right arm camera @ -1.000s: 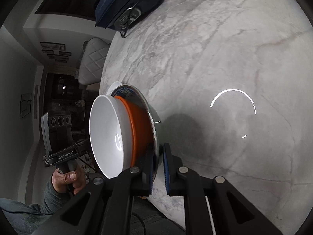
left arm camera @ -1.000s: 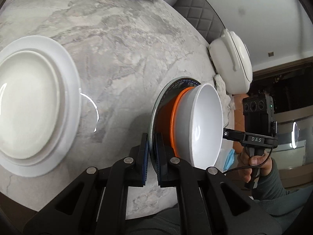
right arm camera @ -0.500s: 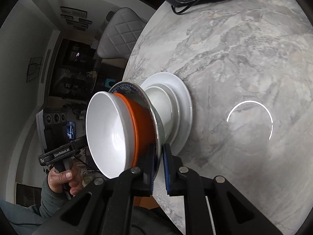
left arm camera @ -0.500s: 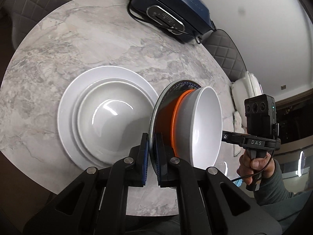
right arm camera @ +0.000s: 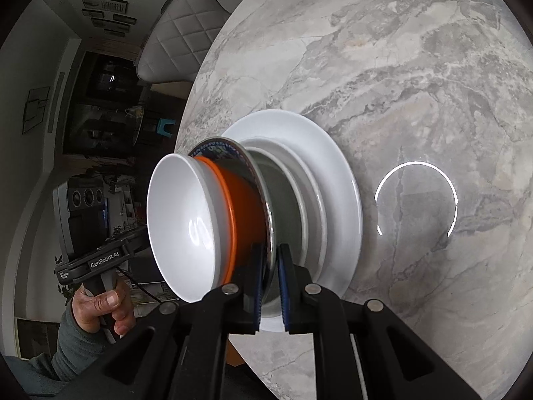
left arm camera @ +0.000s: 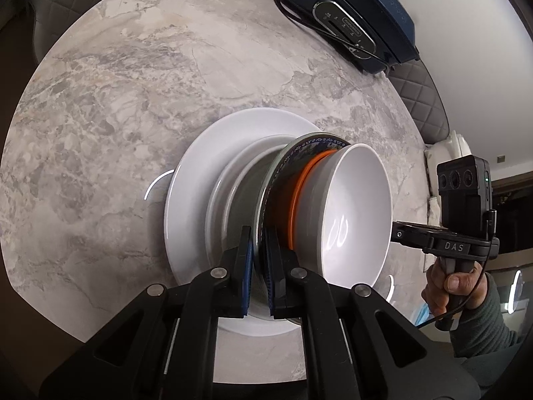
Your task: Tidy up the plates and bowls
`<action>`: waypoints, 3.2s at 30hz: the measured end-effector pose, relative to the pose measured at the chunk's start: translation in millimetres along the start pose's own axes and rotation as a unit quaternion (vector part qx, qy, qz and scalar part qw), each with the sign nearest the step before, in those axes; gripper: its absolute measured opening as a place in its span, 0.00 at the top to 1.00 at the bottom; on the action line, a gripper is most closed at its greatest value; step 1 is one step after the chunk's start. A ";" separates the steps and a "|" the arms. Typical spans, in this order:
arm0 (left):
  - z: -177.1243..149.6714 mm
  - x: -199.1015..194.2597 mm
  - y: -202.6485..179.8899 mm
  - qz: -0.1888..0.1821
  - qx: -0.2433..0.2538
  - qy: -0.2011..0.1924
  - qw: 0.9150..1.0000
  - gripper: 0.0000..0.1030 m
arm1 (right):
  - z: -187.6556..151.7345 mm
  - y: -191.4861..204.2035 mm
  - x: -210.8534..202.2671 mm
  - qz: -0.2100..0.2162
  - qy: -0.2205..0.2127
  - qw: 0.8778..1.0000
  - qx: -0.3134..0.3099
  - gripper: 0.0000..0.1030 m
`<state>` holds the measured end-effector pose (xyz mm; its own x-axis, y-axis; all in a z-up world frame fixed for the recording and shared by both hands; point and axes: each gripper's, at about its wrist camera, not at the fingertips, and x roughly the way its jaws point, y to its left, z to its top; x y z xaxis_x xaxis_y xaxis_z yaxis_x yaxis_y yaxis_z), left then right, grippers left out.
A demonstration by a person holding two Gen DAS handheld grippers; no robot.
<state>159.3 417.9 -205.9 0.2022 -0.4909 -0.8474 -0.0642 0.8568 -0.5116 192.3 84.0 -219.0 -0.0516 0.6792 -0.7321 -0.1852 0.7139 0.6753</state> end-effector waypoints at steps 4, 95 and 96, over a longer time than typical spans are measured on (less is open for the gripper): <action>-1.8 7.3 7.7 -0.001 -0.004 0.006 1.000 0.96 | 0.8 -1.4 9.8 -0.010 0.004 1.000 0.002 0.88; -261.6 -98.1 -386.9 0.227 0.082 -0.223 0.944 0.07 | -284.4 80.0 -300.6 -0.308 -0.345 0.878 -0.127 0.00; -261.1 -98.8 -385.9 0.227 0.081 -0.223 0.944 0.07 | -284.3 80.0 -300.9 -0.309 -0.345 0.877 -0.126 0.00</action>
<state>-91.0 94.5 38.3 0.5836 0.0180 -0.8118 -0.0999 0.9938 -0.0497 -85.9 -111.8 30.0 0.7259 0.1794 -0.6640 -0.1845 0.9808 0.0633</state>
